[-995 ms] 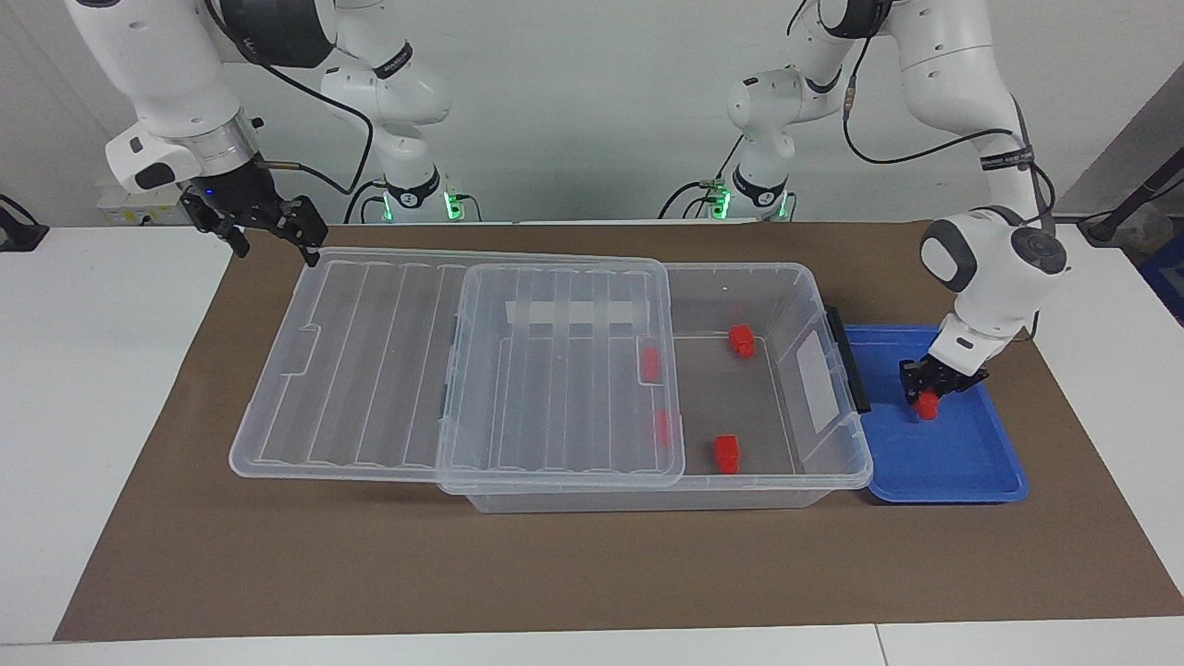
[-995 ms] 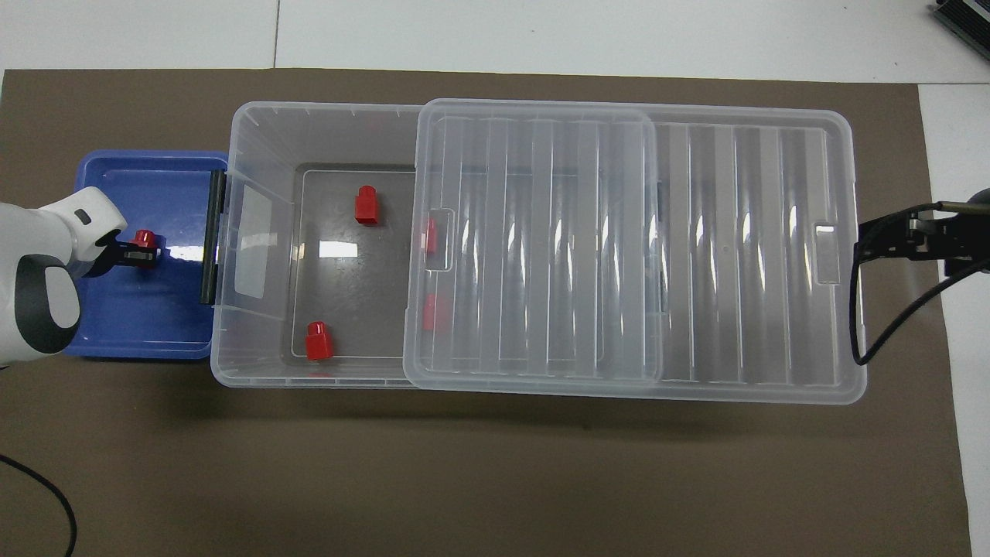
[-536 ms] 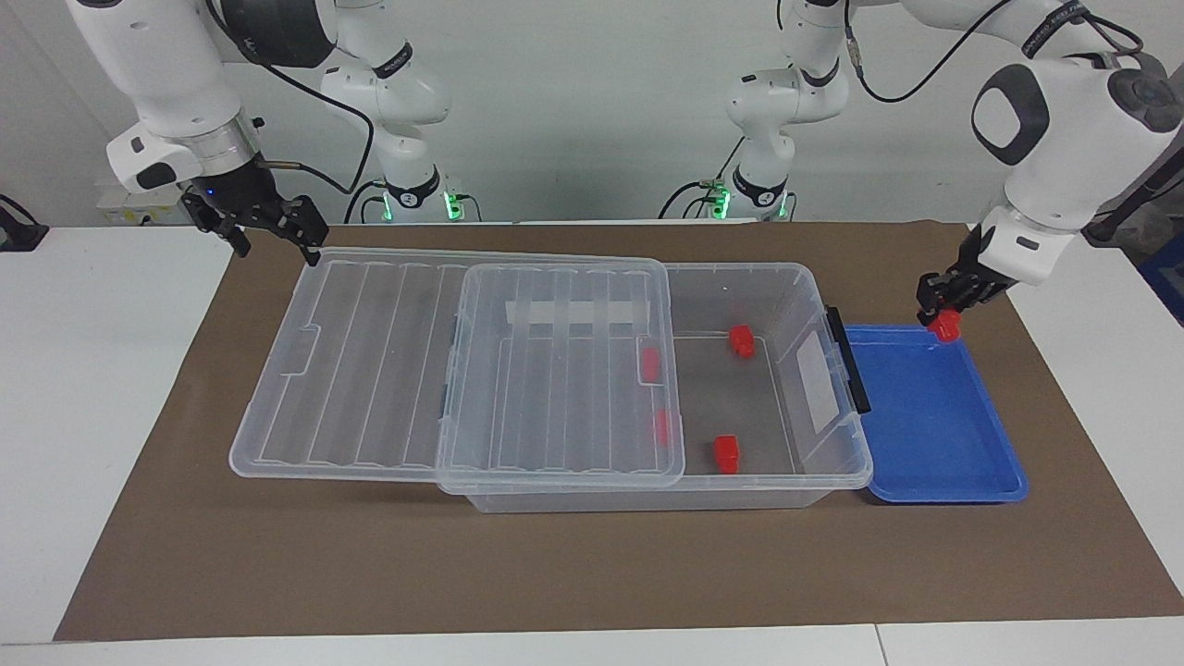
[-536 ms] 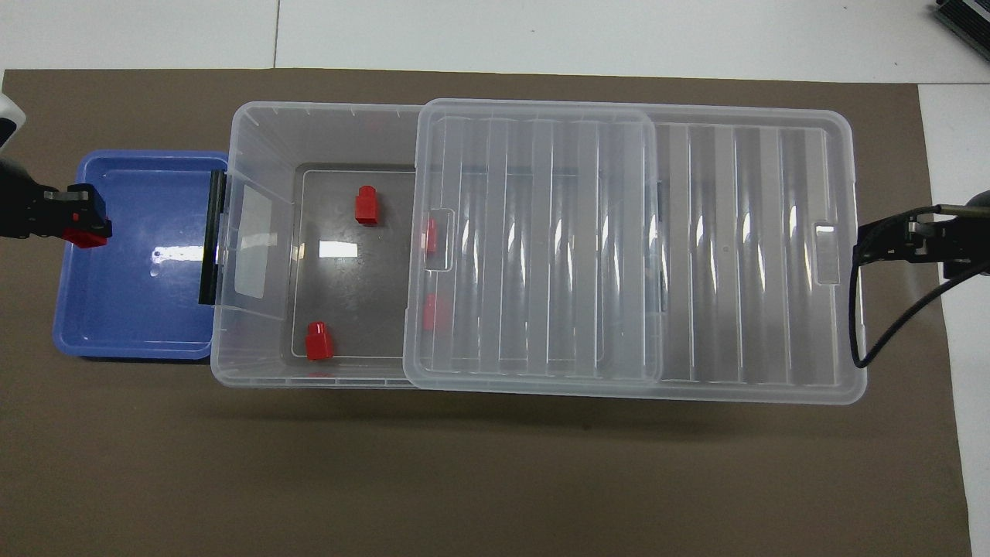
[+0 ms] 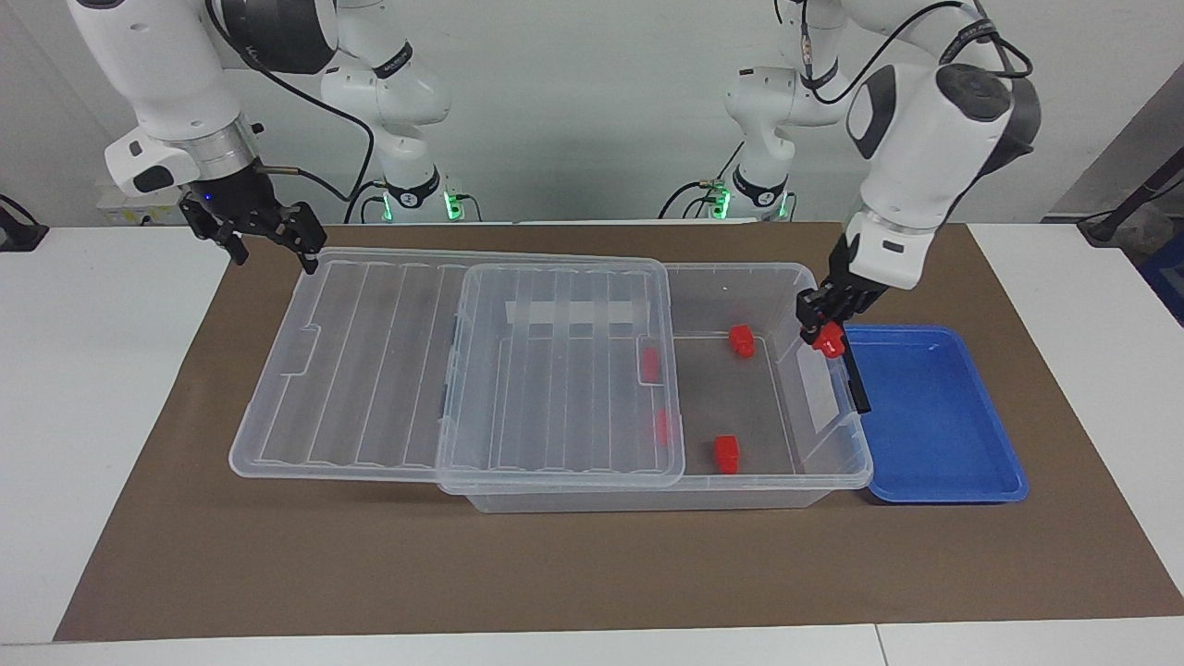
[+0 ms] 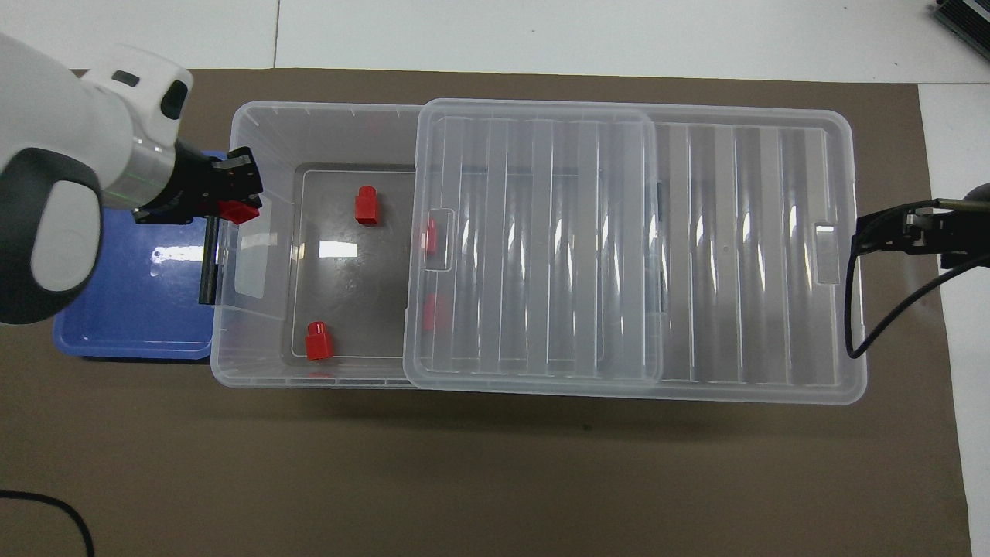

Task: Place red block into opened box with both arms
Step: 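Carry the red block with the left gripper into the open box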

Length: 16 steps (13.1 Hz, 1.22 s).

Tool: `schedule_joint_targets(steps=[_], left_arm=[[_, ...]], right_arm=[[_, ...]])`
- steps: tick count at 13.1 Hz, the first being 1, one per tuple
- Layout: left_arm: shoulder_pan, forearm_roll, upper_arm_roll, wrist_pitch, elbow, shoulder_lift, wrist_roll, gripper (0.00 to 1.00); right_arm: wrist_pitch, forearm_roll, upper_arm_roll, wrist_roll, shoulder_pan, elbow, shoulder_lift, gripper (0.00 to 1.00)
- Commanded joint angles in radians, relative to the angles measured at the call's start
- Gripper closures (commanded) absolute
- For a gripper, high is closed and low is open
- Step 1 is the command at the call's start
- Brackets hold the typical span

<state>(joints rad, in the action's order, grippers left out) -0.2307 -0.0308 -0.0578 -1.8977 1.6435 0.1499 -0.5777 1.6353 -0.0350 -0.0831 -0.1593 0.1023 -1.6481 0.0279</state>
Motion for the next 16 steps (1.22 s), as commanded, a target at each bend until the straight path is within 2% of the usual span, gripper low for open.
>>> schedule_joint_targets(steps=[1, 3, 4, 5, 6, 8, 13, 16], left_arm=[[-0.050, 0.067, 0.013, -0.179, 0.183, -0.022, -0.036, 1.00], [-0.045, 0.071, 0.013, -0.340, 0.324, -0.050, -0.034, 1.00], [-0.050, 0.071, 0.013, -0.397, 0.364, -0.046, -0.036, 1.00], [-0.053, 0.071, 0.013, -0.420, 0.384, -0.033, -0.039, 1.00], [-0.067, 0.072, 0.013, -0.448, 0.395, -0.014, -0.040, 1.00], [-0.090, 0.074, 0.013, -0.521, 0.398, 0.048, -0.089, 1.00], [-0.111, 0.115, 0.015, -0.627, 0.424, 0.126, -0.134, 1.00], [-0.111, 0.126, 0.015, -0.682, 0.450, 0.138, -0.139, 1.00]], right_arm=[[0.037, 0.021, -0.007, 0.027, 0.022, -0.058, 0.033, 0.00], [0.110, 0.021, 0.000, 0.027, 0.034, -0.131, 0.055, 0.19], [0.142, 0.021, 0.000, 0.027, 0.045, -0.160, 0.066, 0.44], [0.149, 0.021, 0.002, 0.029, 0.050, -0.177, 0.066, 0.74], [0.161, 0.021, 0.002, 0.029, 0.069, -0.189, 0.066, 0.97], [0.225, 0.021, 0.002, 0.029, 0.092, -0.235, 0.066, 1.00], [0.330, 0.021, 0.002, 0.029, 0.142, -0.289, 0.041, 1.00], [0.359, 0.021, 0.002, 0.027, 0.149, -0.301, 0.027, 1.00]])
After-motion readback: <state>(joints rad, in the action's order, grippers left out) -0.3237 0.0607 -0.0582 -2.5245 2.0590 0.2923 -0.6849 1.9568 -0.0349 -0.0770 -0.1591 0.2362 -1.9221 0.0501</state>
